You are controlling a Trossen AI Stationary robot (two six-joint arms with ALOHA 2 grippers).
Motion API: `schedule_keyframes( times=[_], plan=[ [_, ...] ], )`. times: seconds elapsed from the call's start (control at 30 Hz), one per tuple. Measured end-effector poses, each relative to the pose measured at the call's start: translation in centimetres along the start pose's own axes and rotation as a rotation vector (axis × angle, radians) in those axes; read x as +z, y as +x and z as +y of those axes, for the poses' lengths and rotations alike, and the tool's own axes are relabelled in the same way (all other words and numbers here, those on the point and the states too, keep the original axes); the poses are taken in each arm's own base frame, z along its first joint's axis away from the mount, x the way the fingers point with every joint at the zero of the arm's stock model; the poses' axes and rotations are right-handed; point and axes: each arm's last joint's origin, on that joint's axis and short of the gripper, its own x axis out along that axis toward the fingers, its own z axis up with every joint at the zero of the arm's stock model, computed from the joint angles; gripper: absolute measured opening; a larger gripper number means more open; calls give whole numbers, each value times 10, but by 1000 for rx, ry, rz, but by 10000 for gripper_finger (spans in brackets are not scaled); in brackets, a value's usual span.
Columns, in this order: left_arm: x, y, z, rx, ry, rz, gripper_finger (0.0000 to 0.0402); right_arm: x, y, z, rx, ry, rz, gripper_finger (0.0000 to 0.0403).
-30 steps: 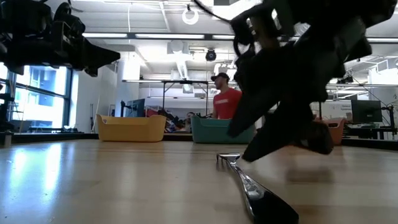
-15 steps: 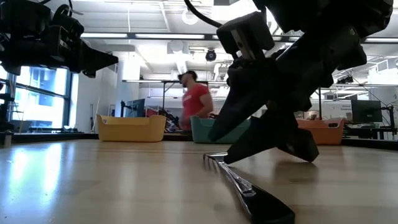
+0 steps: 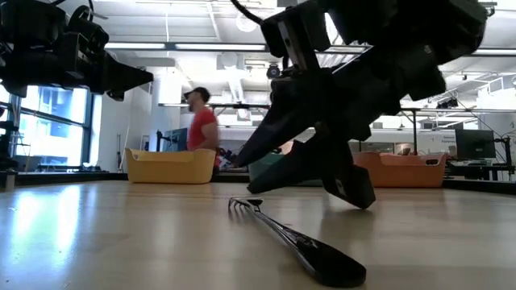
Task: Sort silverware by color (type)
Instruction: Put the black fork into the yellow bin
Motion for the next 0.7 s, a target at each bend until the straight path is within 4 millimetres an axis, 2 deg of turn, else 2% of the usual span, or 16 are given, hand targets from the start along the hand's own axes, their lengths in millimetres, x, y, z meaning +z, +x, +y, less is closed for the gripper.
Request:
schedule_keyframes(
  times=[0.1, 0.2, 0.37, 0.53, 0.7],
  plan=[
    [0, 0, 0, 0, -5, 0, 0, 9, 1, 10, -8, -67, 59, 112],
    [0, 0, 0, 0, -5, 0, 0, 18, 2, 30, -67, -190, 113, 116],
    [0, 0, 0, 0, -4, -2, 0, 29, -1, 54, -202, -395, 200, 80],
    [-1, 0, 0, 0, -7, 6, 0, 44, -3, 51, -219, -463, 208, 12],
    [-1, 0, 0, 0, -9, 12, 0, 53, -5, 44, -238, -476, 232, 12]
  ],
)
